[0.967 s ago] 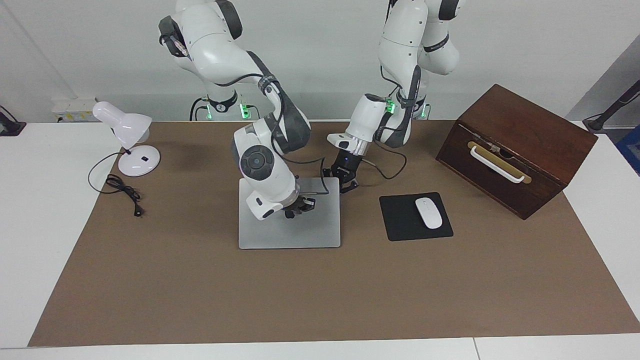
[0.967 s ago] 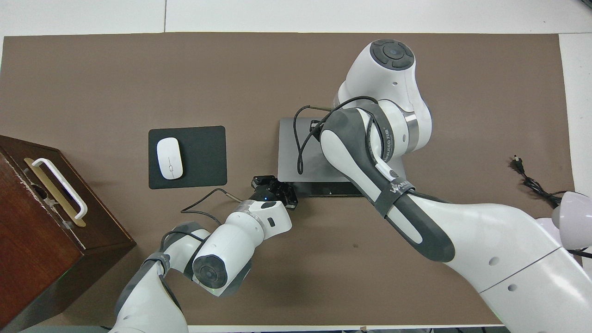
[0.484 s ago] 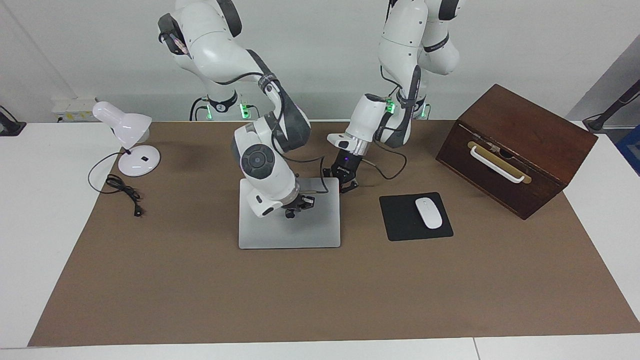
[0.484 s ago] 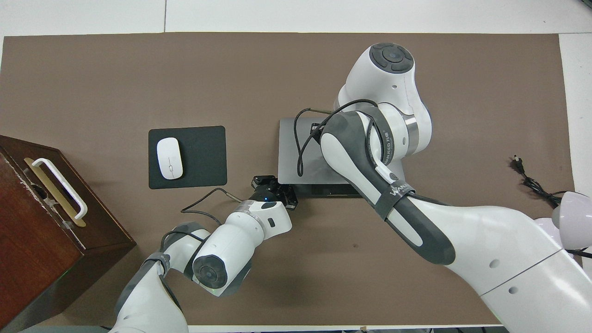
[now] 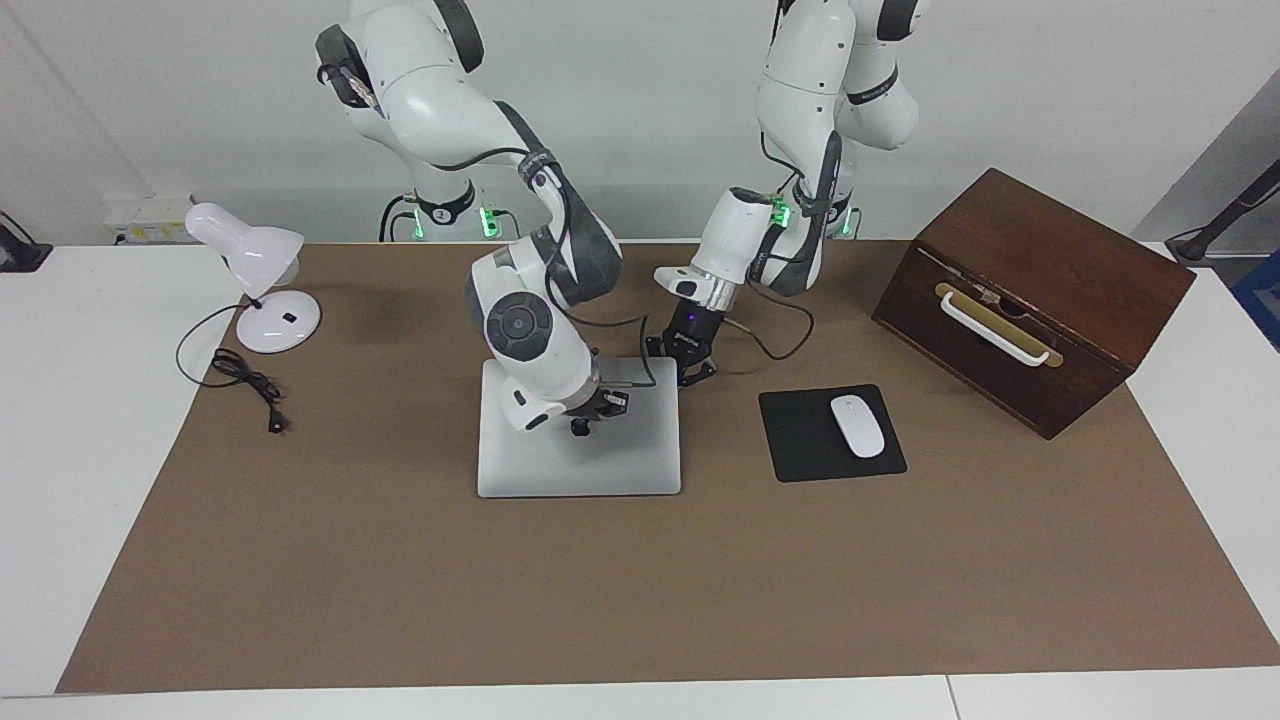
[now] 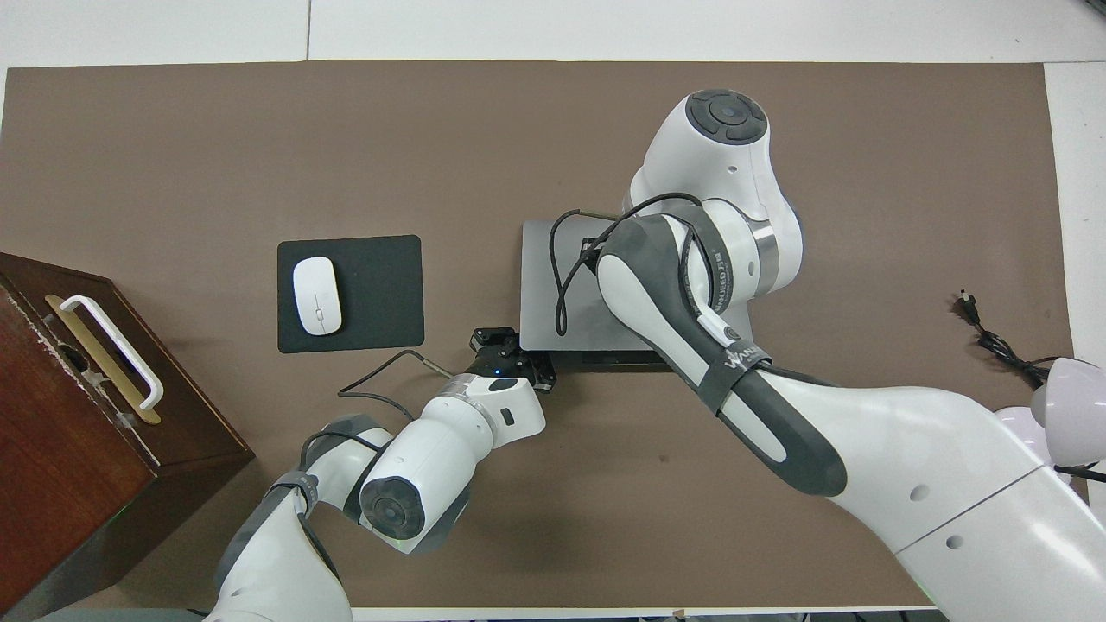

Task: Close laptop with both arms
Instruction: 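Press the lowered lid flat with the right gripper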

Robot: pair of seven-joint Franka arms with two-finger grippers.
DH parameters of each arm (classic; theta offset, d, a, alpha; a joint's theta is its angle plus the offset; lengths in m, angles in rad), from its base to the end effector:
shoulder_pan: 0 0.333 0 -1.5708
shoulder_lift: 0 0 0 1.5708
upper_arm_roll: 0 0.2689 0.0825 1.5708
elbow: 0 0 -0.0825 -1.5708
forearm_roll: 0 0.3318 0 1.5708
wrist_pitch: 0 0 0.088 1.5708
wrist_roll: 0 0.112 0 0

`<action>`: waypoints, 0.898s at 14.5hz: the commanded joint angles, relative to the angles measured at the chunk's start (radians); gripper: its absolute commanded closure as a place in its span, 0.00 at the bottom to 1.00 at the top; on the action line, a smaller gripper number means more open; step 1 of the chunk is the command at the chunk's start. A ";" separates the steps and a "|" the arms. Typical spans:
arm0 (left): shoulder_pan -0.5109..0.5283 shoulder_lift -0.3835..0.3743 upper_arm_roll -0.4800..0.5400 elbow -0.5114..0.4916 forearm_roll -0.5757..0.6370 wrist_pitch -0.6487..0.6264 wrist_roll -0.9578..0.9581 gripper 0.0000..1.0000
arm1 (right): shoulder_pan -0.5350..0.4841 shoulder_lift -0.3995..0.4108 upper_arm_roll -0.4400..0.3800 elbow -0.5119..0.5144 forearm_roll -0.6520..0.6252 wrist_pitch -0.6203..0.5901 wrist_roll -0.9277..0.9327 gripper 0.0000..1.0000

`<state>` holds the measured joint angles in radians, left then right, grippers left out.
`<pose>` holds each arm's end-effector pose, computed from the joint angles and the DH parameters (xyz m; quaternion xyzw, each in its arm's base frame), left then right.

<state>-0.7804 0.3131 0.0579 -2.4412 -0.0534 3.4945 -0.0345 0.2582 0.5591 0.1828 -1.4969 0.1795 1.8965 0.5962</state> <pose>0.3818 -0.3282 0.2643 0.8847 -0.2934 0.3391 0.1270 0.5563 0.2611 0.3180 -0.9810 0.1213 0.1306 0.0767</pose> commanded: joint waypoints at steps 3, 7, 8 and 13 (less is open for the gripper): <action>0.006 0.057 0.016 -0.018 0.006 0.003 0.027 1.00 | -0.007 -0.031 0.004 -0.074 0.026 0.056 0.014 1.00; 0.026 0.057 0.016 -0.024 0.030 0.003 0.027 1.00 | -0.005 -0.031 0.004 -0.074 0.026 0.059 0.014 1.00; 0.029 0.057 0.016 -0.024 0.032 0.003 0.027 1.00 | -0.004 -0.031 0.004 -0.069 0.026 0.059 0.016 1.00; 0.030 0.057 0.014 -0.025 0.032 0.003 0.025 1.00 | -0.036 -0.079 0.003 -0.023 0.026 0.018 0.016 1.00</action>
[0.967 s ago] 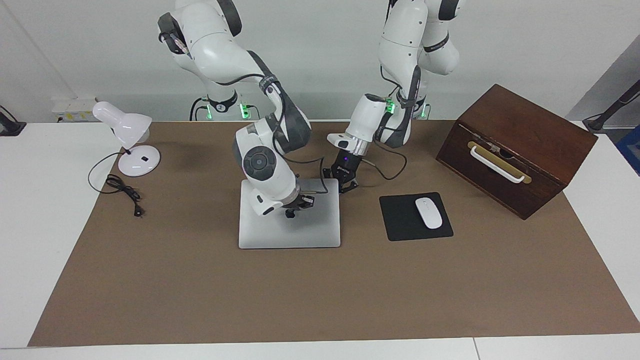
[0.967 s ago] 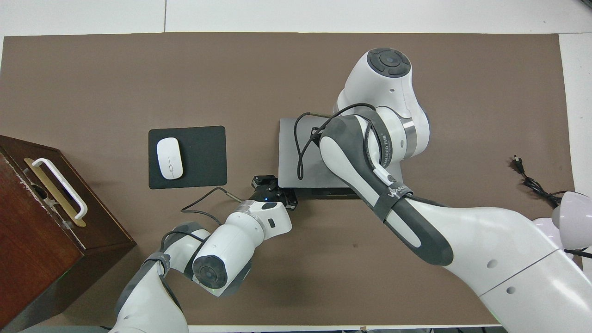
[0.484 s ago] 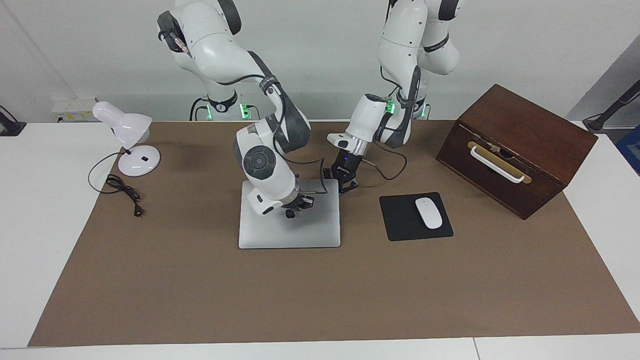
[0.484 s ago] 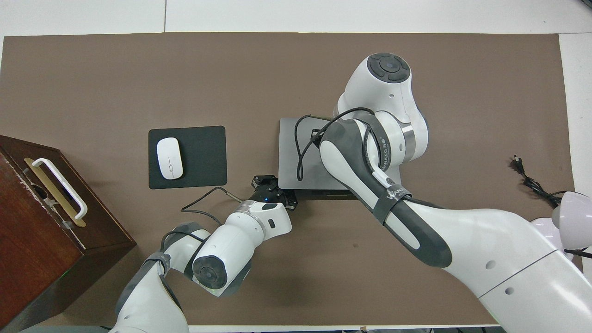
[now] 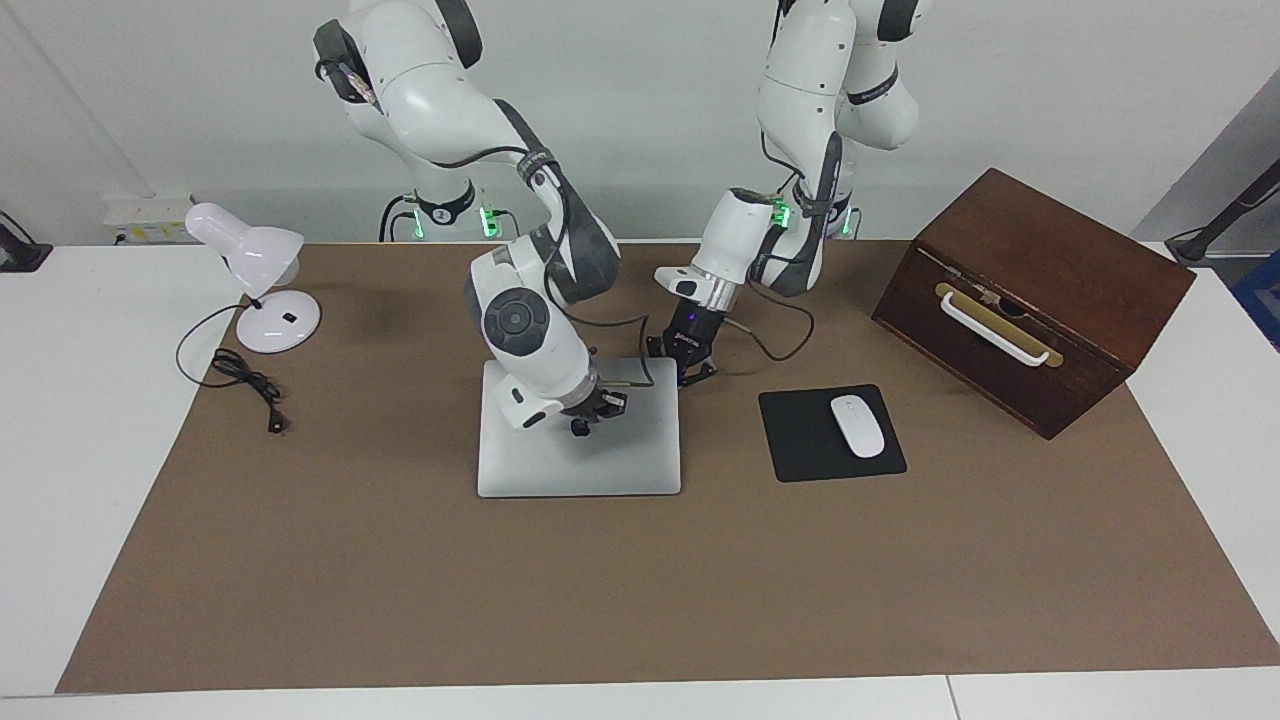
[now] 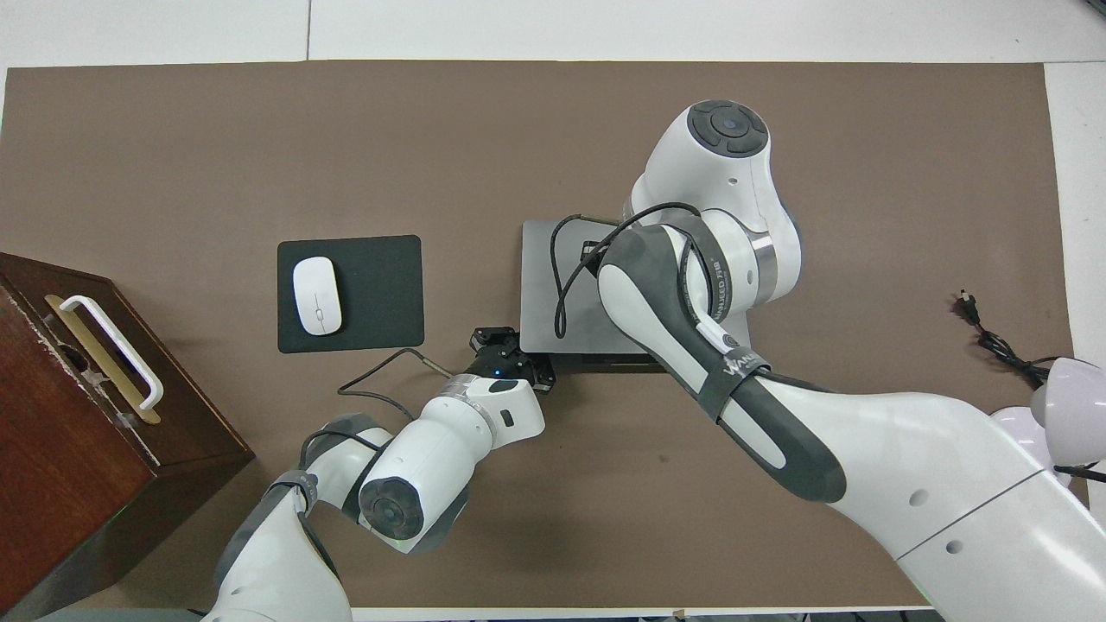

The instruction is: Close laptop with both arms

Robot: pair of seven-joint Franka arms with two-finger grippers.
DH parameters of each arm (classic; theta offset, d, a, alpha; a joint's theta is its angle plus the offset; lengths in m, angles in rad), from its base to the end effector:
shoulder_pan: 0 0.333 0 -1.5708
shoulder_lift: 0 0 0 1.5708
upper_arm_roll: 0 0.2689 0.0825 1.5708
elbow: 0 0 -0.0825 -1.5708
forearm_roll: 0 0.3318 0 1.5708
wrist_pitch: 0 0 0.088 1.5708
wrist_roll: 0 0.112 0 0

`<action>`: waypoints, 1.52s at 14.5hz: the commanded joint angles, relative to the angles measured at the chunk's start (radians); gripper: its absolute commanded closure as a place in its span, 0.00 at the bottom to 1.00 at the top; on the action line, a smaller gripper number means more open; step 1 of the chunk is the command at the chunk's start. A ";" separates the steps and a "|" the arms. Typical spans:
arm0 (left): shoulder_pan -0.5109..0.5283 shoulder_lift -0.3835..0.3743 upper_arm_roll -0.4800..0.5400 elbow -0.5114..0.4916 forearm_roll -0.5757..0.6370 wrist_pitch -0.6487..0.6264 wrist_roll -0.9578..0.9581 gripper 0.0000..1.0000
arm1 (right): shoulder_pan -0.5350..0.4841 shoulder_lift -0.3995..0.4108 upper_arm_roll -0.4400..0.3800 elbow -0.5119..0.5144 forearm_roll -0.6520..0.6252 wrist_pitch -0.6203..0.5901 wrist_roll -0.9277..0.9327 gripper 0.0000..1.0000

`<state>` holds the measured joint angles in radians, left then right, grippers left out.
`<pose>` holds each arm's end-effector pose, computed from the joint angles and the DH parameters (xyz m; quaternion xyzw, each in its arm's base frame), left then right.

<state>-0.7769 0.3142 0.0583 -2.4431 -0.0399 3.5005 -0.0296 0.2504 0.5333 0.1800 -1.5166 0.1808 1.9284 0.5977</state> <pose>0.3817 -0.3276 0.2640 0.8819 -0.3001 0.3411 0.1257 0.5592 0.2554 0.3277 -0.9817 0.1284 0.1128 0.0839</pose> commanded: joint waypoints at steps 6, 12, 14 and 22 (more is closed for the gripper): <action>0.027 0.055 0.014 -0.022 0.018 -0.003 0.008 1.00 | -0.112 -0.174 -0.001 0.010 -0.021 -0.049 -0.050 1.00; 0.027 0.051 0.012 -0.021 0.018 -0.003 -0.041 1.00 | -0.218 -0.266 0.001 0.010 -0.103 -0.080 -0.343 0.93; 0.027 0.046 0.012 -0.021 0.018 -0.005 -0.046 1.00 | -0.223 -0.282 -0.004 0.010 -0.104 -0.080 -0.400 0.75; 0.018 0.022 0.009 -0.022 0.018 -0.006 -0.145 1.00 | -0.341 -0.410 -0.004 -0.002 -0.139 -0.219 -0.556 0.11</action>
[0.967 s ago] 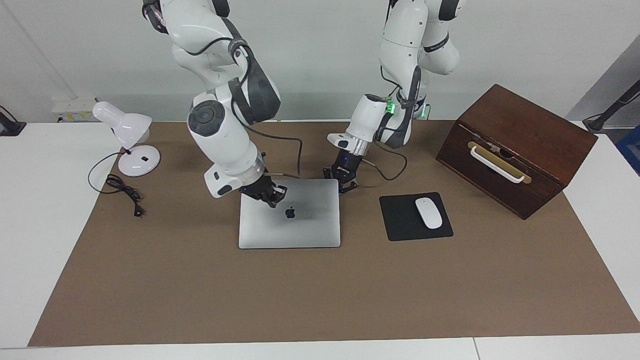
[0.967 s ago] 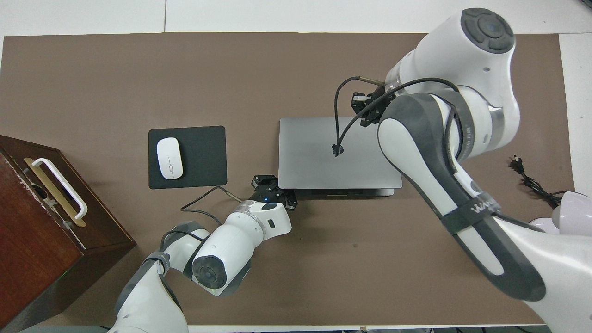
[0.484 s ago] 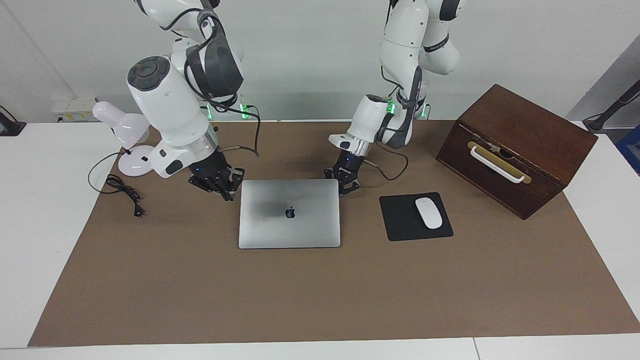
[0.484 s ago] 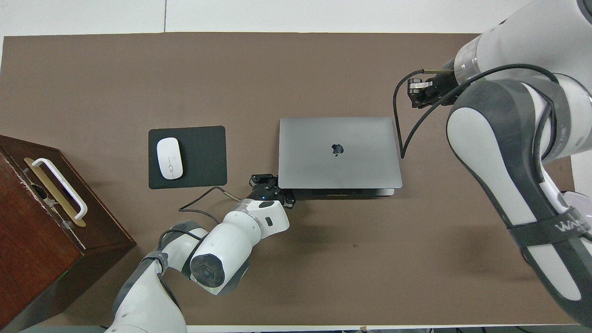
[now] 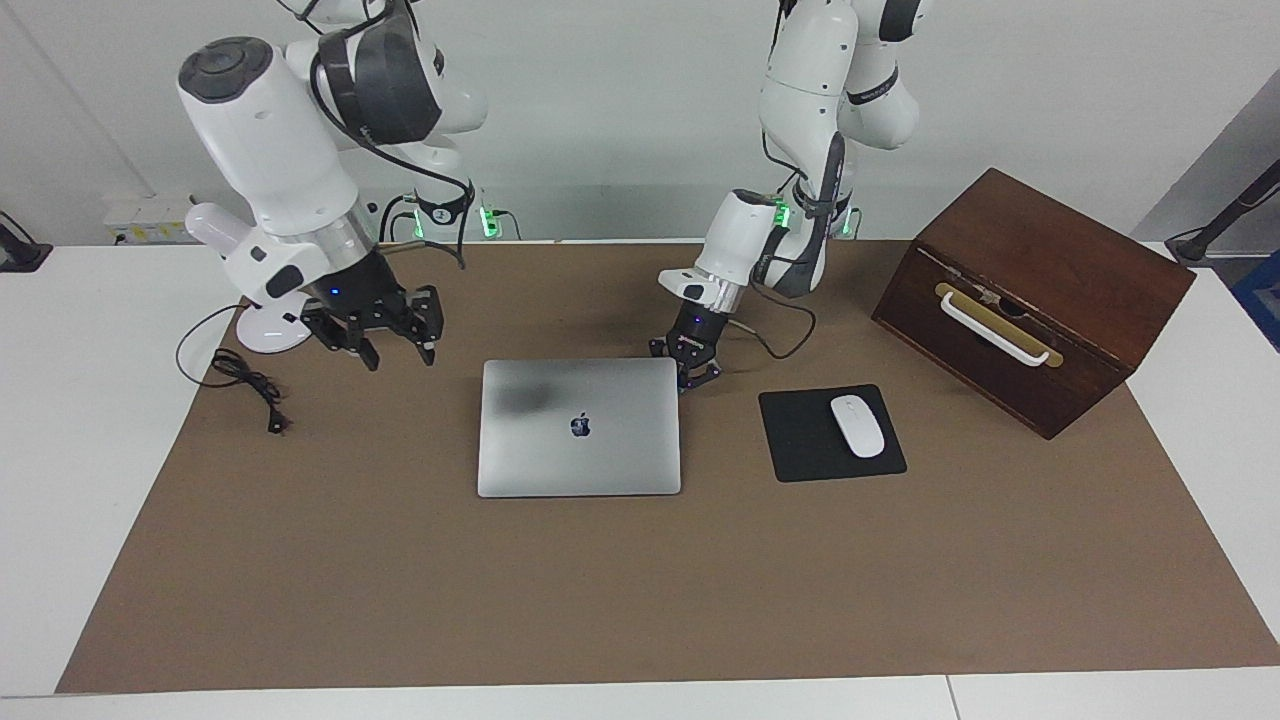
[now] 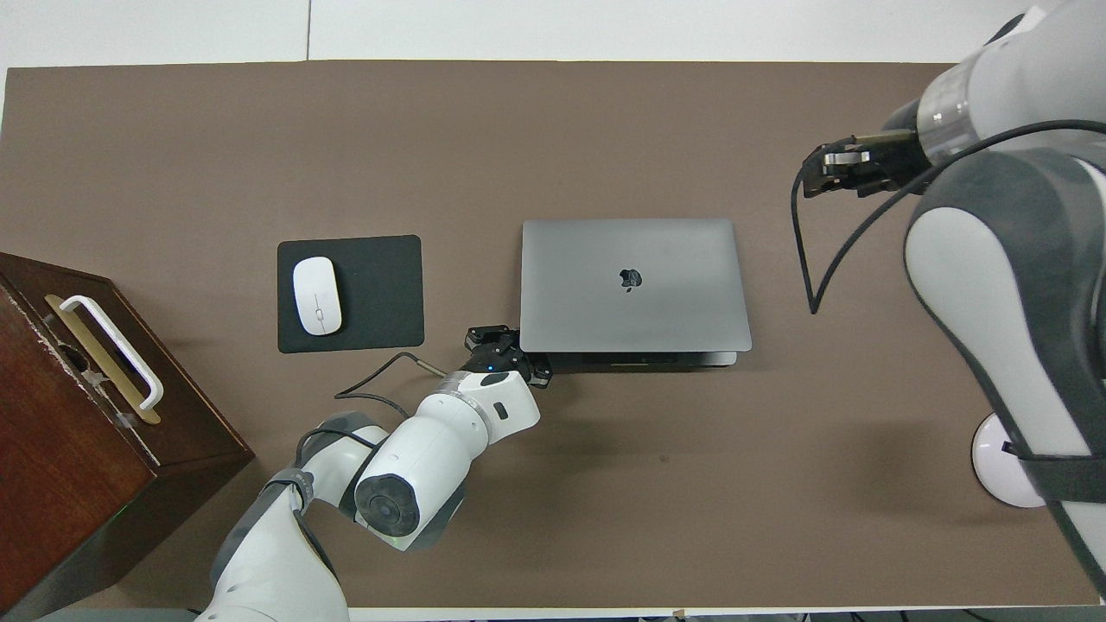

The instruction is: Close laptop with both arms

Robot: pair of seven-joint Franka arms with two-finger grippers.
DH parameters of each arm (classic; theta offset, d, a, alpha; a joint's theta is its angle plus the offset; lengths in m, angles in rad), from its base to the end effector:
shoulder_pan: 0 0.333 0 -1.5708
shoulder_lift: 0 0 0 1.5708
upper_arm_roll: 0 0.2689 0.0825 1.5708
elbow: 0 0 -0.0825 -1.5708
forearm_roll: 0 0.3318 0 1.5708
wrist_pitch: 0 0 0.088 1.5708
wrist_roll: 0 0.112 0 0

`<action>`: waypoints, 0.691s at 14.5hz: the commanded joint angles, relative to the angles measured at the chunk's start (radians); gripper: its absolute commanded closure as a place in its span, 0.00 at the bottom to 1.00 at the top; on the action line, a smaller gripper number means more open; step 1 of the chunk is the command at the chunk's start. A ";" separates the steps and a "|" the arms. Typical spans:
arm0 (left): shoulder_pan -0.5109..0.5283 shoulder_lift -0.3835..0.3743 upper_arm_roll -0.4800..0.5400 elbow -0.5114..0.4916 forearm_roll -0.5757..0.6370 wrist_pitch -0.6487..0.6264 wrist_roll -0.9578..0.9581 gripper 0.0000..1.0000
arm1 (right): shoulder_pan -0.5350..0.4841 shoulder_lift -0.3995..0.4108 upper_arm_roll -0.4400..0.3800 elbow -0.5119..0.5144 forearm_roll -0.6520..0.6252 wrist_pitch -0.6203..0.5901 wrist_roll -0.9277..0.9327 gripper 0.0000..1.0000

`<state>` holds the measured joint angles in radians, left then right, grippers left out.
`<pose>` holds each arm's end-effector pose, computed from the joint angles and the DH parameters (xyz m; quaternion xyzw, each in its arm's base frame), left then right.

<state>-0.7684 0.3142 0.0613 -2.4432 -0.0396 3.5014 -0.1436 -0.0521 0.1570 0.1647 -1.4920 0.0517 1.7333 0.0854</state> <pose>0.3854 -0.3232 0.2641 0.8987 -0.2446 0.3347 0.1428 0.5541 0.0612 0.5392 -0.9983 -0.0090 -0.0392 0.0425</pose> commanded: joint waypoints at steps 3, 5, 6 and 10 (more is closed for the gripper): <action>0.009 0.005 0.002 -0.033 0.018 -0.007 -0.040 1.00 | -0.072 -0.056 0.009 -0.024 -0.012 -0.043 -0.056 0.00; 0.009 -0.012 0.000 -0.045 0.018 -0.008 -0.051 1.00 | -0.097 -0.069 0.009 -0.024 -0.018 -0.047 -0.053 0.00; 0.011 -0.017 -0.001 -0.051 0.018 -0.010 -0.053 1.00 | -0.104 -0.083 0.009 -0.025 -0.018 -0.067 -0.052 0.00; 0.017 -0.104 -0.002 -0.051 0.018 -0.172 -0.056 1.00 | -0.130 -0.145 0.010 -0.083 -0.018 -0.110 -0.055 0.00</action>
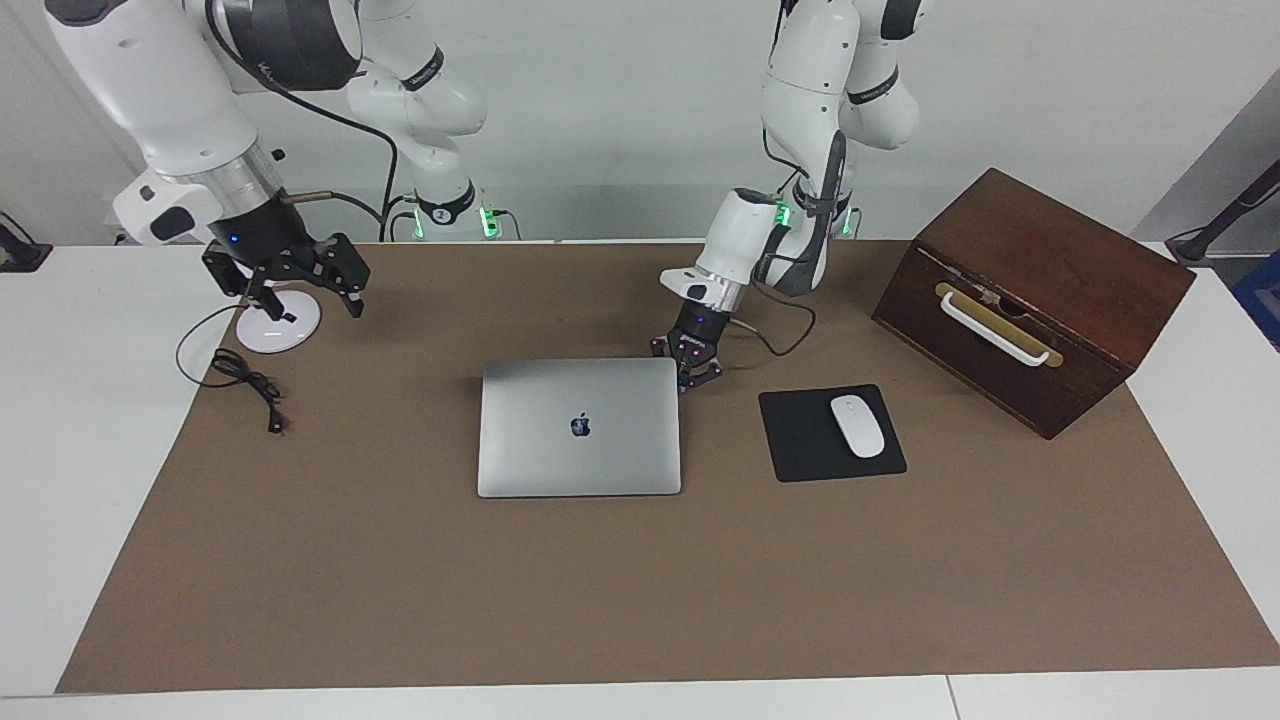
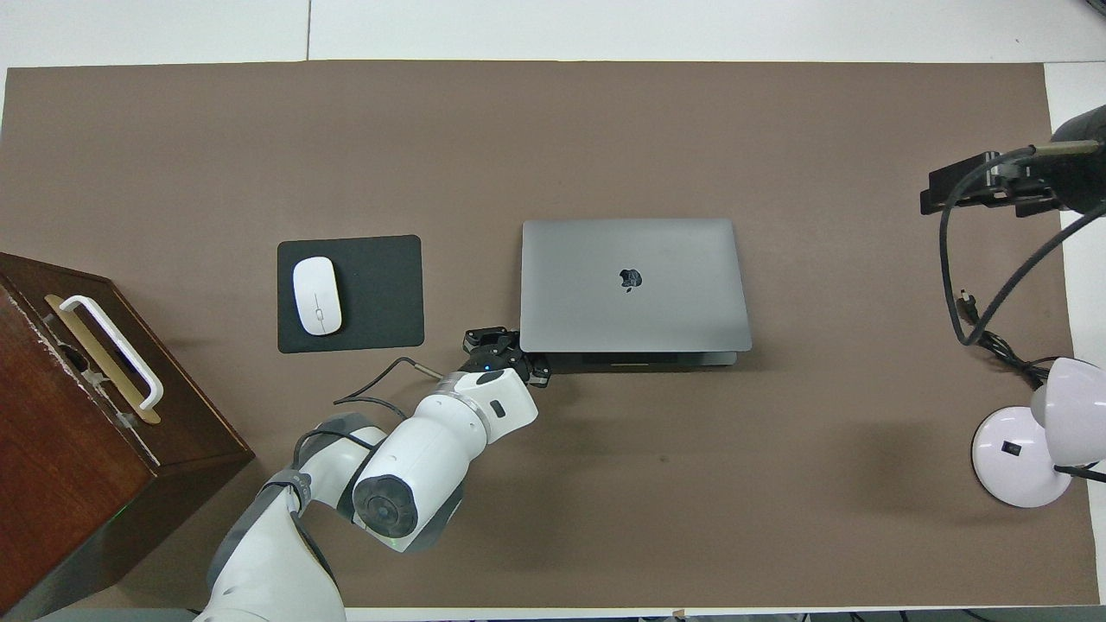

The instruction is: Close laptop with both arms

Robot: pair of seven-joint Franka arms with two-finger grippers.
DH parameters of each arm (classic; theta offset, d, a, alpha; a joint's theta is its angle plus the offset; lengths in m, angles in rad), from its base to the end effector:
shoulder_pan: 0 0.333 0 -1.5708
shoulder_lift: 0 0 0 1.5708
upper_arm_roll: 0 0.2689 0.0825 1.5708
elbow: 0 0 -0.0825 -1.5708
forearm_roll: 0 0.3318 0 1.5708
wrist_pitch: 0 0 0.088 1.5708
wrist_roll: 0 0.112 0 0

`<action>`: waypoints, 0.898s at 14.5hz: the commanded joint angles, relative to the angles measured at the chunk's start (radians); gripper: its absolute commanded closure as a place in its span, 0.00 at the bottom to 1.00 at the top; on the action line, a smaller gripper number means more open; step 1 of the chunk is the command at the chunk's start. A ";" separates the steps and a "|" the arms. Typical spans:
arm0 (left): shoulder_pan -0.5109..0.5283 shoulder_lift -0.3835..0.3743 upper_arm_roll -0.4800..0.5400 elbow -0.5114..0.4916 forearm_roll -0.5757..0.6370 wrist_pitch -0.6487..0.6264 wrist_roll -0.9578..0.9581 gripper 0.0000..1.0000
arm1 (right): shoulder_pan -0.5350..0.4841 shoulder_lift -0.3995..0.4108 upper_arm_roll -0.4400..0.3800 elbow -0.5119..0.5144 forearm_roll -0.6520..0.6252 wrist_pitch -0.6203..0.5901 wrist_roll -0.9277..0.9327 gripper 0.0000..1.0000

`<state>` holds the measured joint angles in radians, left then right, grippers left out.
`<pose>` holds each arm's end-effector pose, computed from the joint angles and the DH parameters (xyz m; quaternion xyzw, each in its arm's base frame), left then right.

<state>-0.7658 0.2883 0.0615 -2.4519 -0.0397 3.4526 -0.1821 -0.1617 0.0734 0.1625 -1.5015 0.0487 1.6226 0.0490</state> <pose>0.3847 -0.3208 0.2672 0.9092 -0.2268 0.3183 0.1435 0.5271 0.0026 0.5693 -0.9989 0.0251 -0.0236 0.0309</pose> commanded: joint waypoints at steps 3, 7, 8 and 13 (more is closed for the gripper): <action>0.025 -0.132 -0.002 -0.044 0.018 -0.197 -0.016 1.00 | -0.029 -0.124 0.014 -0.147 -0.015 0.022 -0.018 0.00; 0.032 -0.201 -0.002 -0.039 0.018 -0.335 -0.016 1.00 | -0.015 -0.201 0.015 -0.272 -0.007 0.098 -0.009 0.00; 0.034 -0.224 -0.002 -0.038 0.017 -0.381 -0.016 1.00 | -0.013 -0.224 0.017 -0.307 -0.001 0.123 -0.008 0.00; 0.054 -0.303 0.000 -0.003 0.011 -0.599 -0.016 1.00 | 0.082 -0.261 0.020 -0.324 0.011 0.148 0.021 0.00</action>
<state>-0.7295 0.0433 0.0650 -2.4601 -0.0397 2.9621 -0.1837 -0.1126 -0.1468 0.1790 -1.7861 0.0522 1.7377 0.0518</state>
